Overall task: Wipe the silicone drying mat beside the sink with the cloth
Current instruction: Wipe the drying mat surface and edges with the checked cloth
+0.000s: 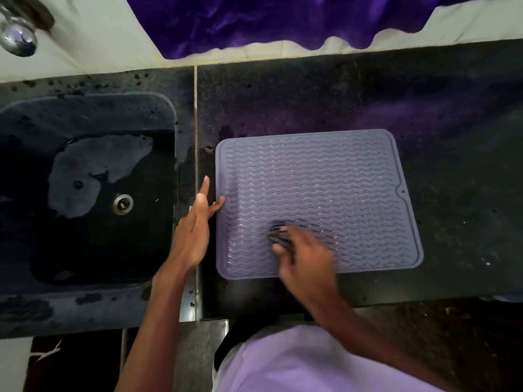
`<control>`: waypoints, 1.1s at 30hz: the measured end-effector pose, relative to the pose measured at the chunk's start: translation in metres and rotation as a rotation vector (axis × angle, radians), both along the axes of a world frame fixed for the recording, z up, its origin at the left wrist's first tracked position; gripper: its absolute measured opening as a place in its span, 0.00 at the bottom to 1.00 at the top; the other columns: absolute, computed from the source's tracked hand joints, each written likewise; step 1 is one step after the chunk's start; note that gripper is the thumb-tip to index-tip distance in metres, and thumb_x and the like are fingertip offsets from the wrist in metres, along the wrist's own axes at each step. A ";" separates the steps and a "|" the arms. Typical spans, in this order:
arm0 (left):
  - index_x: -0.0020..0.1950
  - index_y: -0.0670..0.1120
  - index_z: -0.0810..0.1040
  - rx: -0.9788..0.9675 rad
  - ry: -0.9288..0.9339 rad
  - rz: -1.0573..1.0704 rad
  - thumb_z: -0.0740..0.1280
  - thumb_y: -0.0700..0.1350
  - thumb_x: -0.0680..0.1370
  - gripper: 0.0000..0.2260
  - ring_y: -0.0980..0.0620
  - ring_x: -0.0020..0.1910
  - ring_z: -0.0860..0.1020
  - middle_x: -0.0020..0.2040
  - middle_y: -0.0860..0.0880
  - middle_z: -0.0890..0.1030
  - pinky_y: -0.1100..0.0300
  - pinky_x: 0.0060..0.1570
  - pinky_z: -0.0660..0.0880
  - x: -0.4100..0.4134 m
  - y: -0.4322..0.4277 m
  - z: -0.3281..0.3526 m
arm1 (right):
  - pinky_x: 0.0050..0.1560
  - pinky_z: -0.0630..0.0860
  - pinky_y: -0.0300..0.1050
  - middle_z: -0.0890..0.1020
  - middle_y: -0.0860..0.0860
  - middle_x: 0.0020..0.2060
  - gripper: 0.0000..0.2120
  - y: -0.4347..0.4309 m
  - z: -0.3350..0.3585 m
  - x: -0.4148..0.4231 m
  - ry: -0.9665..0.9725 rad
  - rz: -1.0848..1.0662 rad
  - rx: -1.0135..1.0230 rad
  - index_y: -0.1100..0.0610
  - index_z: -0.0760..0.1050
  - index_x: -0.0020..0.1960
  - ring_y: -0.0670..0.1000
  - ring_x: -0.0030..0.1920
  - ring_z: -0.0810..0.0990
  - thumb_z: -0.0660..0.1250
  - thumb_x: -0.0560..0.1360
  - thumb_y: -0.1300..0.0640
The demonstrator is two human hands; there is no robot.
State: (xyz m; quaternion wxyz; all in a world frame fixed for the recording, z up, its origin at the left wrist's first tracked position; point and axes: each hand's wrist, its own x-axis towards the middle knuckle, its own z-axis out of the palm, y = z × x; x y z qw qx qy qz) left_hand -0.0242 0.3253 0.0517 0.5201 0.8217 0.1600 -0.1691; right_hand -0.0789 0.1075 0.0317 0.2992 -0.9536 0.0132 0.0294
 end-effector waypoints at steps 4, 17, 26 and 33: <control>0.74 0.78 0.47 0.044 0.013 -0.061 0.36 0.76 0.74 0.27 0.51 0.77 0.65 0.67 0.61 0.78 0.55 0.71 0.53 0.004 0.003 0.005 | 0.48 0.78 0.51 0.82 0.55 0.48 0.14 0.087 0.009 0.011 0.173 0.271 0.219 0.54 0.77 0.56 0.57 0.47 0.81 0.66 0.73 0.50; 0.76 0.75 0.44 0.133 0.057 -0.131 0.36 0.69 0.80 0.23 0.45 0.79 0.60 0.69 0.61 0.76 0.42 0.78 0.51 0.009 0.000 0.023 | 0.53 0.74 0.38 0.81 0.45 0.51 0.28 -0.112 0.055 0.026 0.221 -0.293 0.231 0.50 0.72 0.64 0.44 0.49 0.80 0.76 0.68 0.44; 0.78 0.72 0.44 0.166 0.066 -0.132 0.38 0.66 0.81 0.23 0.45 0.79 0.59 0.69 0.59 0.76 0.44 0.79 0.48 0.009 -0.007 0.027 | 0.58 0.73 0.58 0.77 0.63 0.58 0.27 -0.100 0.013 0.000 0.120 -0.294 -0.095 0.60 0.70 0.68 0.64 0.56 0.77 0.72 0.73 0.53; 0.77 0.72 0.44 0.179 0.063 -0.154 0.37 0.66 0.81 0.23 0.43 0.78 0.63 0.71 0.59 0.75 0.44 0.78 0.51 0.007 -0.007 0.026 | 0.53 0.76 0.54 0.77 0.58 0.57 0.28 0.028 0.003 -0.011 0.117 -0.048 0.088 0.57 0.69 0.70 0.59 0.51 0.79 0.66 0.74 0.47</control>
